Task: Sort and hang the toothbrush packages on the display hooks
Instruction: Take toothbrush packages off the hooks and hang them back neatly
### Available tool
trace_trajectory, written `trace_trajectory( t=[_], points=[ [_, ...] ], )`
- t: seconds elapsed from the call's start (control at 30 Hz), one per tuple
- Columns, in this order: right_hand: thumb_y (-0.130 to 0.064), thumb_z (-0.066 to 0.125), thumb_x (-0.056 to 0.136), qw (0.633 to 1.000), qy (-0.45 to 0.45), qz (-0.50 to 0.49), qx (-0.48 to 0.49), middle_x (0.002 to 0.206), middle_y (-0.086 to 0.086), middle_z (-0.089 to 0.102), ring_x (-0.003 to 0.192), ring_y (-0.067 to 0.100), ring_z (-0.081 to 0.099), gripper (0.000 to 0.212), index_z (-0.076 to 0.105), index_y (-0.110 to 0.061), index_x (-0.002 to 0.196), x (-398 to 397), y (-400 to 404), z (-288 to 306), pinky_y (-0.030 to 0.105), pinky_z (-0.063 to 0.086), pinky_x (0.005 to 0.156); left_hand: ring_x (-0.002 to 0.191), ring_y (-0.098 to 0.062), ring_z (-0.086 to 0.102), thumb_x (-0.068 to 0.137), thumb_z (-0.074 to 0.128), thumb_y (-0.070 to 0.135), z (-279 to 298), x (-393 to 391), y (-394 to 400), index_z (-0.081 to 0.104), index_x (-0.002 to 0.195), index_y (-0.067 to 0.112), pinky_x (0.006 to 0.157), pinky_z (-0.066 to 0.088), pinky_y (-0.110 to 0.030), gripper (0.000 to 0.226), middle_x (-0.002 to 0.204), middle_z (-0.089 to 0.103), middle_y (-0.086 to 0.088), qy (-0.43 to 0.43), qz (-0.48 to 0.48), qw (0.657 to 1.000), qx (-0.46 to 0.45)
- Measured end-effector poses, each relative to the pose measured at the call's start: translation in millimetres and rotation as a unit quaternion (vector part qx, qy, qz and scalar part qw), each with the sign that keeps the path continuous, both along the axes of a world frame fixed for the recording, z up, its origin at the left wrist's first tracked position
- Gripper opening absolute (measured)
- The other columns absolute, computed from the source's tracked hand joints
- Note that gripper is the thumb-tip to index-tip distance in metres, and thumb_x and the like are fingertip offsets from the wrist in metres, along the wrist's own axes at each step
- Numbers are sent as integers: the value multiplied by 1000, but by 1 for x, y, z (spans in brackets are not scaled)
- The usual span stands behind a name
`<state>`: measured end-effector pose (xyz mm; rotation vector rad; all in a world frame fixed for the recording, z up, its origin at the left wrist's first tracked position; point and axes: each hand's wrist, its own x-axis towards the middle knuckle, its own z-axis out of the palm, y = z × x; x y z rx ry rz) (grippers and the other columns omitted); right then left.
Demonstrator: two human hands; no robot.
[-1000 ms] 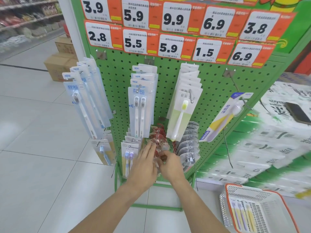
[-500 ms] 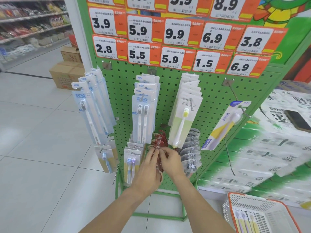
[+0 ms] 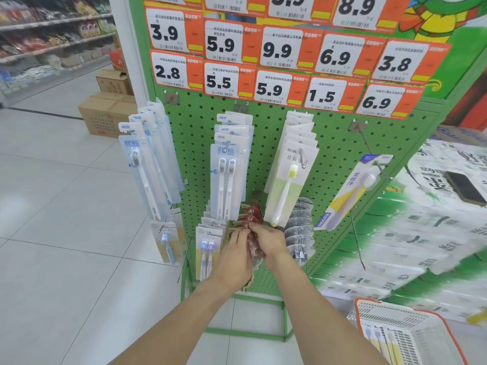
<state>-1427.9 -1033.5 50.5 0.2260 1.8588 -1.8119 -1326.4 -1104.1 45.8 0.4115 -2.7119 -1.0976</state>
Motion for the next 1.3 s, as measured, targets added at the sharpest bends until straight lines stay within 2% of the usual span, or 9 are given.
trace_trajectory(
  t=[0.1, 0.17, 0.37, 0.63, 0.8, 0.87, 1.0, 1.13, 1.3],
  points=[
    [-12, 76, 89, 998, 45, -26, -19, 97, 7, 78, 93, 24, 73, 6, 79, -17, 91, 4, -2, -8, 36, 59, 86, 122, -19, 53, 95, 48, 3, 0, -2, -1, 40, 147, 14, 100, 46, -33, 54, 146, 45, -4, 1, 13, 1000, -7],
    [-11, 75, 90, 996, 58, -56, -44, 98, 7, 78, 99, 26, 72, 6, 78, -16, 91, 8, -3, -9, 37, 57, 93, 125, -18, 51, 96, 44, 1, 0, -2, -2, 42, 146, 16, 103, 45, -31, 52, 145, 47, -4, 8, 21, 1000, -8],
    [-16, 70, 94, 981, 166, -101, 8, 81, -8, 72, 75, 0, 65, 16, 76, -10, 108, 18, 3, -7, 6, 49, 62, 120, -18, 54, 95, 50, -1, -1, -4, -4, 51, 137, 18, 95, 45, -28, 46, 136, 56, -2, 11, 41, 999, -8],
    [-22, 67, 97, 934, 301, -96, 167, 62, -10, 68, 58, 11, 61, 16, 81, -15, 96, 30, 23, -8, 21, 45, 55, 107, -19, 56, 96, 54, 3, 0, -7, -5, 54, 126, 18, 86, 49, -34, 33, 123, 59, -3, -2, 58, 998, -24],
    [-19, 67, 97, 915, 349, -113, 167, 59, -12, 68, 65, 20, 67, 18, 80, -15, 85, 47, 39, -8, 36, 55, 64, 110, -21, 56, 96, 55, 5, 0, -6, -3, 54, 126, 16, 88, 50, -38, 31, 124, 57, -3, -5, 61, 998, -34],
    [-20, 67, 97, 918, 349, -111, 156, 55, -20, 63, 66, 16, 66, 16, 80, -20, 87, 54, 45, -7, 35, 54, 62, 115, -22, 55, 96, 54, 4, -1, -6, -3, 53, 130, 17, 92, 50, -40, 36, 130, 56, -3, -3, 58, 998, -35],
    [-25, 67, 97, 905, 380, -114, 151, 52, -14, 58, 49, 6, 50, 17, 80, -27, 86, 65, 58, -4, 23, 40, 52, 113, -25, 56, 96, 56, 4, -2, -7, -5, 53, 129, 15, 92, 49, -40, 35, 127, 57, -5, -5, 56, 998, -42],
    [-24, 68, 96, 909, 381, -120, 119, 51, -8, 54, 49, 4, 41, 24, 73, -42, 80, 76, 69, 5, 26, 37, 51, 112, -26, 56, 95, 56, 5, -3, -8, -4, 53, 131, 15, 92, 49, -43, 37, 126, 56, -6, -7, 57, 997, -47],
    [-20, 70, 95, 921, 359, -125, 90, 51, -16, 52, 50, 4, 43, 16, 78, -29, 86, 87, 76, 9, 24, 39, 54, 123, -27, 51, 91, 60, 4, -1, 0, 2, 41, 145, 13, 98, 48, -41, 58, 141, 41, -8, -20, 59, 996, -58]
  ],
)
